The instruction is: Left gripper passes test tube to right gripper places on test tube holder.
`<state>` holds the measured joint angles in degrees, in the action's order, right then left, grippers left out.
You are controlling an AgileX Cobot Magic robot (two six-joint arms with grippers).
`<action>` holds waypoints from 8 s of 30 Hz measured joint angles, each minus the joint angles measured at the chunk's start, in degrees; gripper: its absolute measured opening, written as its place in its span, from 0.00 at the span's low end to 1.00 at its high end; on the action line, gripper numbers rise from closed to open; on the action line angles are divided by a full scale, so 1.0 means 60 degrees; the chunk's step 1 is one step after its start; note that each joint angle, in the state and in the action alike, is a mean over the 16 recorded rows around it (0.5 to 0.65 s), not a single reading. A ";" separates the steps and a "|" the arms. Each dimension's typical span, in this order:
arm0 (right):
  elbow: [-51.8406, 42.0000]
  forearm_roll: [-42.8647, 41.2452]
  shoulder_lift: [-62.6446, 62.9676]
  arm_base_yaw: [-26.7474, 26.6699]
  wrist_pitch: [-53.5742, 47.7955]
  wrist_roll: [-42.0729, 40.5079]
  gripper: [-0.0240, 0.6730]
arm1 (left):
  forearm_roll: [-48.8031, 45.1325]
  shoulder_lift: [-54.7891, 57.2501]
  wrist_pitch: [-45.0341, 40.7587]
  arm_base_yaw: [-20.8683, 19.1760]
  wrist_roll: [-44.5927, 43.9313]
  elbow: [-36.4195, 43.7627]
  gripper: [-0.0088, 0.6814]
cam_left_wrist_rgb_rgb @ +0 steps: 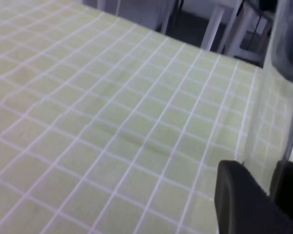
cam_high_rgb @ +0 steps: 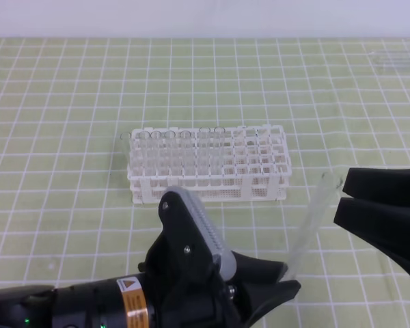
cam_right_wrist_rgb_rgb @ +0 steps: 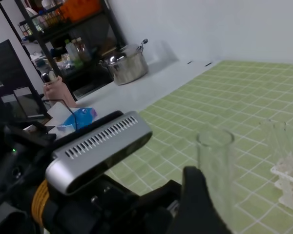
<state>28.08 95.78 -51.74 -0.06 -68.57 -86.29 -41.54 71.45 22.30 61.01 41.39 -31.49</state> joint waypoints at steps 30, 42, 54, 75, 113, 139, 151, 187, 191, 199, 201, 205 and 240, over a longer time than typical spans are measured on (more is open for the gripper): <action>0.0001 0.0221 0.0000 0.0000 -0.0004 -0.0170 0.09 | 0.1951 0.1390 0.2008 0.0010 -0.1488 -0.0120 0.03; 0.0001 0.0221 0.0000 0.0000 -0.0011 -0.0213 0.09 | 0.1814 0.1711 0.2211 0.0008 -0.1496 -0.0513 0.03; 0.0003 0.0159 0.0000 0.0001 0.0015 -0.0248 0.08 | 0.1217 0.1832 0.2289 0.0004 -0.1118 -0.0599 0.02; 0.0022 -0.0057 0.0000 0.0018 0.0235 -0.0486 0.05 | 0.1038 0.1837 0.2245 -0.0001 -0.0973 -0.0602 0.03; 0.0022 0.0007 0.0000 0.0001 0.1252 -0.0824 0.05 | 0.1035 -0.4100 -0.6629 -0.0346 -0.0605 -0.0600 0.09; 0.0475 0.0146 0.0000 0.0001 0.1575 -0.1260 0.05 | 0.0929 -0.7701 -1.1107 -0.0358 -0.0363 -0.0604 0.06; 0.0506 0.0169 0.0000 0.0001 0.1822 -0.1260 0.05 | 0.0914 -0.7679 -1.1313 -0.0364 -0.0357 -0.0607 0.06; 0.2550 -0.2591 -0.0464 -0.2996 0.6805 -0.0980 0.05 | 0.0885 -0.7699 -1.1321 -0.0358 -0.0359 -0.0606 0.06; 0.2830 -0.3841 -0.0928 -0.4191 0.8411 0.0393 0.05 | 0.0885 -0.7693 -1.1321 -0.0360 -0.0359 -0.0606 0.06; 0.3140 -0.7519 -0.2115 -0.6098 1.1931 0.5100 0.05 | 0.0894 -0.7706 -1.1321 -0.0356 -0.0359 -0.0605 0.06; 0.3183 -0.8483 -0.2428 -0.6444 1.2793 0.6185 0.05 | 0.0894 -0.7706 -1.1321 -0.0356 -0.0359 -0.0605 0.06; 0.3215 -1.0141 -0.3074 -0.6956 1.4418 0.8039 0.05 | 0.0894 -0.7699 -1.1321 -0.0358 -0.0359 -0.0605 0.06; 0.3205 -1.2135 -0.7126 -0.7542 1.8924 1.1385 0.05 | 0.0893 -0.7701 -1.1325 -0.0356 -0.0361 -0.0605 0.06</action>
<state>47.31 22.97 -94.50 -45.31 44.98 -17.98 -36.18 25.25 -45.65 58.87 39.22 -35.12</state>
